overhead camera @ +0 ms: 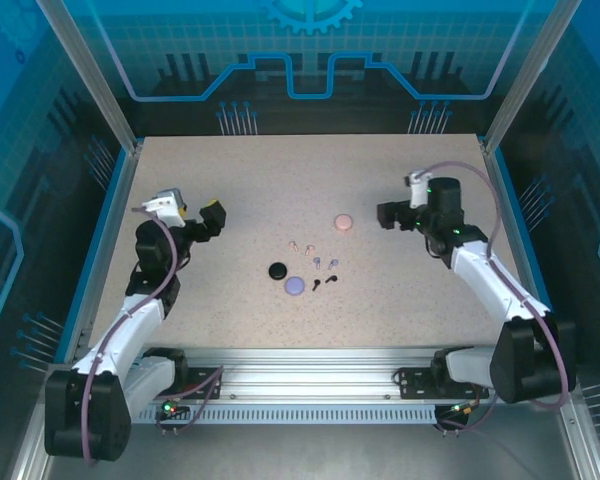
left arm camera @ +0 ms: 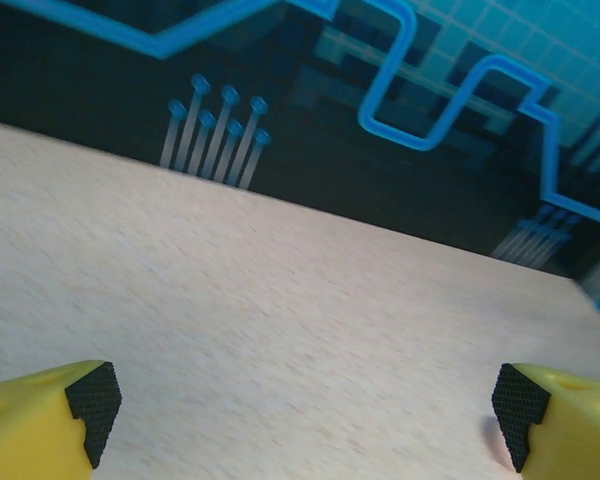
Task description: Insert the wireless bluetooth earbuds into the charging case
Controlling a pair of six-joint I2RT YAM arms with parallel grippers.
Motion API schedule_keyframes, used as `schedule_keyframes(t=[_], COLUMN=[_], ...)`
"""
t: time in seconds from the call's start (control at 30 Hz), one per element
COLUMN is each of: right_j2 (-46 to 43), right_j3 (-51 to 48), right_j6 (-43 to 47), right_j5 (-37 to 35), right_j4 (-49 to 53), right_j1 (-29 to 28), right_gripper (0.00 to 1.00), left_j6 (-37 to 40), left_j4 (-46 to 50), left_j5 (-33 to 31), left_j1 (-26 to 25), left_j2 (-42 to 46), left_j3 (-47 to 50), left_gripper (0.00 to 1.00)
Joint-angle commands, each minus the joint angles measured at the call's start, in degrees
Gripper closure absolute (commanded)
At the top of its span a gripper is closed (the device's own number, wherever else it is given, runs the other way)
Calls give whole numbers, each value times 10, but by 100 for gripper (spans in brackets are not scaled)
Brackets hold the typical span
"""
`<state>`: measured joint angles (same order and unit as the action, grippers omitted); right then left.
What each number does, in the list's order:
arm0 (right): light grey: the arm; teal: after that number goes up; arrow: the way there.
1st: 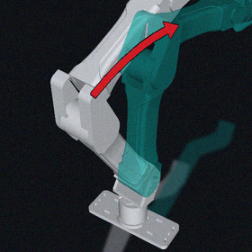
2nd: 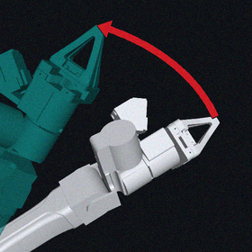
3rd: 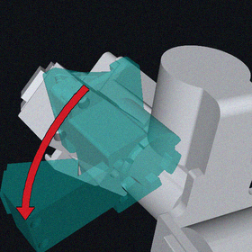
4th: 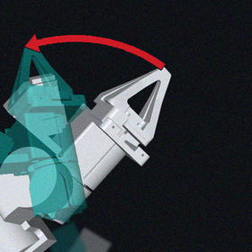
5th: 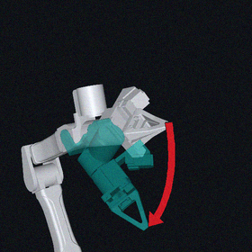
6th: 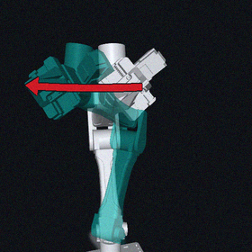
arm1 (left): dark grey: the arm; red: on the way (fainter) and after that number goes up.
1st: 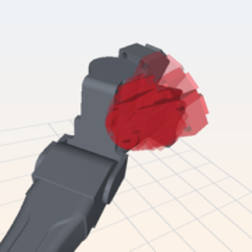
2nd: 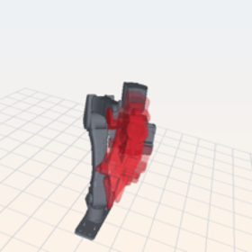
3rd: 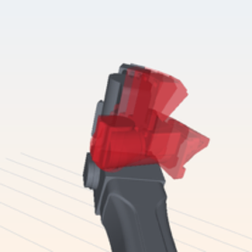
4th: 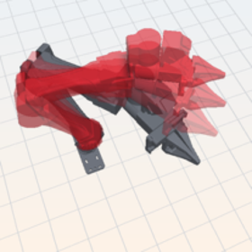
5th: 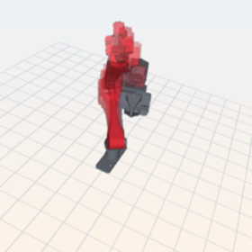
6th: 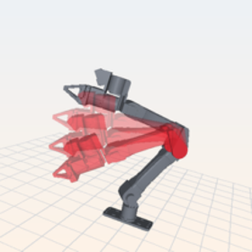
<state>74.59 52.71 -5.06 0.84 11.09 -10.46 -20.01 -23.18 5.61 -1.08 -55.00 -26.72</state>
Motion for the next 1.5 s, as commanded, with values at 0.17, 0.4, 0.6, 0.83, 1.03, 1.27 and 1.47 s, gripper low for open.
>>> schedule_keyframes(t=[0.17, 0.4, 0.6, 0.83, 1.03, 1.27, 1.47], right_j2=[178, 372, 484, 547, 570, 601, 611], right_j3=[182, 353, 460, 557, 603, 644, 652], right_j6=[16, 32, 46, 61, 63, 72, 82], right_j5=[43, 83, 104, 116, 113, 104, 111], right_j4=[172, 229, 269, 353, 417, 486, 516], right_j1=[-86, -102, -112, -113, -112, -113, -115], right_gripper=[0, 0, 1, 8, 6, 0, 0], left_j6=[-186, -189, -182, -178, -175, -175, -174], left_j4=[121, 128, 146, 158, 168, 172, 172], left_j5=[120, 114, 107, 102, 102, 101, 100], left_j1=[-50, -59, -66, -71, -72, -74, -77], left_j2=[5, 2, 2, -2, -6, -4, -5], left_j3=[-7, -15, -21, -27, -32, -35, -35], left_gripper=[1, 1, 1, 1, 1, 1, 1])
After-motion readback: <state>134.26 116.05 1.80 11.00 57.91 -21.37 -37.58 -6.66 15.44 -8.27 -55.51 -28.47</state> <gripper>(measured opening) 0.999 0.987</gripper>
